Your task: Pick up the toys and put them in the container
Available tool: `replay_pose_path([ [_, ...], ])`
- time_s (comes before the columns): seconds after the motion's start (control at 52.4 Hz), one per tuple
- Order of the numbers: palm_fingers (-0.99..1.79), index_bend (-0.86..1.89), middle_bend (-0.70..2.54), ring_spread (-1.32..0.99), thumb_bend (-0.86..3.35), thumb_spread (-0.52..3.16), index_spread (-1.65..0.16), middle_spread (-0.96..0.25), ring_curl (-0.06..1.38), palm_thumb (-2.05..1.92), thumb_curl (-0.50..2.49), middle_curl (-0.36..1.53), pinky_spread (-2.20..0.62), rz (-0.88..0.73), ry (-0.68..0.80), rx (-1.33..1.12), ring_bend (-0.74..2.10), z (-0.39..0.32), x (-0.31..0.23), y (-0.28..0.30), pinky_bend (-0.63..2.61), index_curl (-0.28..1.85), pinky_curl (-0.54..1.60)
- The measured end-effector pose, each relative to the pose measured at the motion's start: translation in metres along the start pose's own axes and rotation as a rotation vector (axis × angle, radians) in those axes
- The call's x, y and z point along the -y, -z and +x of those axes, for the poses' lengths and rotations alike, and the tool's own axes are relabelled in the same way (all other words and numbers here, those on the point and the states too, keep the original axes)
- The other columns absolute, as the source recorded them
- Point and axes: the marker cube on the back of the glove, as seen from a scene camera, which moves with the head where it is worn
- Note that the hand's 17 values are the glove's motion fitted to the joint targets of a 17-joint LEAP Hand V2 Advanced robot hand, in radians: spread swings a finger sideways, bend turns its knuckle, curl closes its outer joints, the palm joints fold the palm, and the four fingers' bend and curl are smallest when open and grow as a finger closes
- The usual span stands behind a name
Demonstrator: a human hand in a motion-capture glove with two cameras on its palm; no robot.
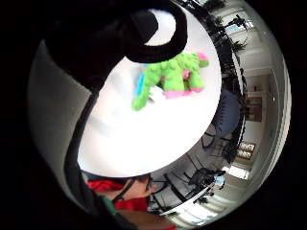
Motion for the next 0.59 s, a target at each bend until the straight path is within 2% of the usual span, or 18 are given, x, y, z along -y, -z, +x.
replay_pose_path([
  [0.038,0.07,0.12,0.15,-0.15,-0.08,1.08,-0.4,-0.16,0.18,-0.11,0.12,0.22,0.06,-0.032,0.101,0.009,0.24,-0.016,-0.003,-0.005,0.82,0.26,0.33],
  [0.153,-0.02,0.1,0.14,-0.11,-0.06,1.05,-0.38,-0.14,0.2,-0.08,0.14,0.22,0.08,-0.107,0.153,-0.006,0.27,-0.036,0.009,-0.026,1.02,0.23,0.39],
  [0.325,-0.16,0.13,0.09,-0.04,-0.05,1.02,-0.37,-0.08,0.21,-0.05,0.17,0.19,0.09,-0.186,0.071,-0.02,0.24,-0.087,-0.013,-0.066,1.24,0.22,0.44],
  [0.458,-0.23,0.13,0.06,0.01,-0.04,1.02,-0.36,-0.03,0.21,-0.03,0.2,0.16,0.09,-0.202,0.055,-0.02,0.18,-0.088,-0.011,-0.071,1.34,0.22,0.46],
  [0.592,-0.3,0.2,0.03,0.05,-0.02,1.05,-0.37,0.01,0.18,0.0,0.23,0.13,0.09,-0.372,0.074,0.018,0.1,-0.072,0.018,-0.099,1.43,0.26,0.46],
])
